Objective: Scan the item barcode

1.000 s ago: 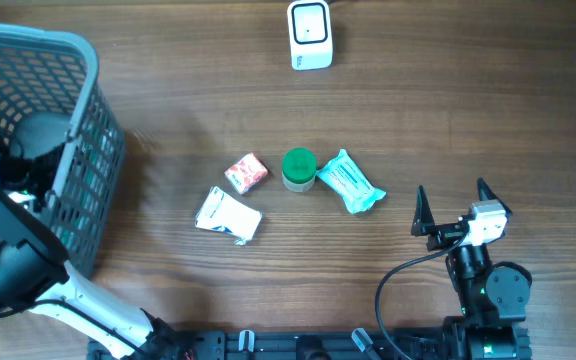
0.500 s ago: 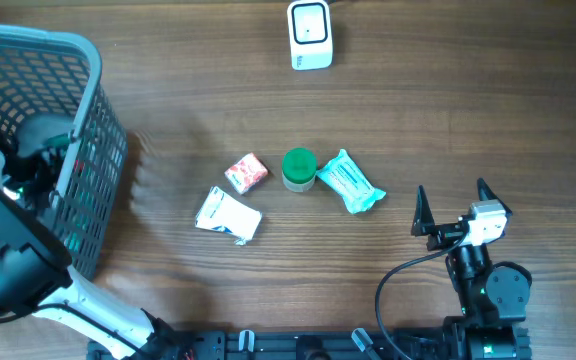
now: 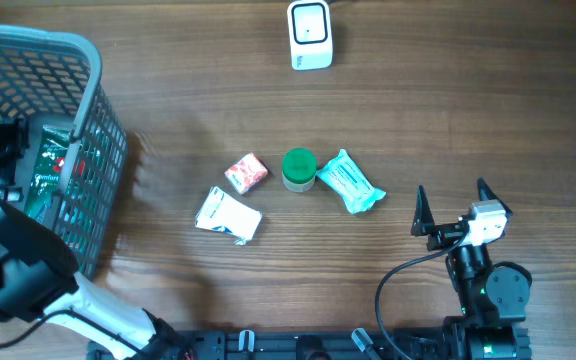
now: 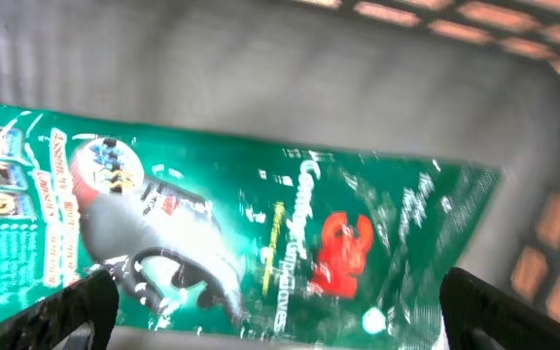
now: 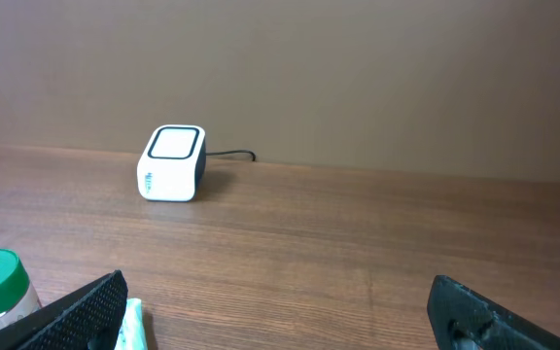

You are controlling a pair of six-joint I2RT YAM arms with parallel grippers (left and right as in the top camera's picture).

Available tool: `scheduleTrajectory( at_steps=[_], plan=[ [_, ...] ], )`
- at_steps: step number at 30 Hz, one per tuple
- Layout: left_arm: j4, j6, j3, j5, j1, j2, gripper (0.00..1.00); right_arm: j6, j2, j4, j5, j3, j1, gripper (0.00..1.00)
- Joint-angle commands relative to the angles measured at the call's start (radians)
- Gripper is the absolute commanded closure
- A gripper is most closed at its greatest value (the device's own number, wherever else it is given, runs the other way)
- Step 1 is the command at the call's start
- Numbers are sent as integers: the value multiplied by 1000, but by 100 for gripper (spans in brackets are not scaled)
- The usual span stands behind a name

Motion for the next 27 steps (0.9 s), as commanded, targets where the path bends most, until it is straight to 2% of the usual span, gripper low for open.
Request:
scheduleTrajectory(
  at_steps=[1,5,7,9,15,19,20,21,22,23,27],
  plan=[
    [-78,-112,-1,-2,-39,-31,0,-18,-6,6,-15,-1,4,0],
    [-84,-803,-127,14,-45,-31,0,-19,-6,6,-15,-1,4,0],
    [-41,-953,-185,20,-45,-31,0,-19,-6,6,-15,-1,4,0],
    [35,-1007,-246,20,-45,-31,0,-19,-6,6,-15,-1,4,0],
    [353,-1007,-423,-11,-45,-27,0,-18,-6,6,-15,-1,4,0],
    [452,-1006,-507,-1,-53,19,0,-19,-6,6,-15,-1,4,0],
    [452,-1006,-517,-2,-57,38,3,-19,-6,6,-15,-1,4,0],
    [451,-995,-525,-1,-59,59,46,-19,-6,6,-15,-1,4,0],
    [447,-995,-525,-2,-60,66,81,-19,-6,6,-15,-1,4,0],
    [443,-994,-525,-2,-60,67,96,-19,-6,6,-15,-1,4,0],
    [439,-956,-524,-1,-60,58,96,-18,-6,6,-15,-1,4,0]
  ],
)
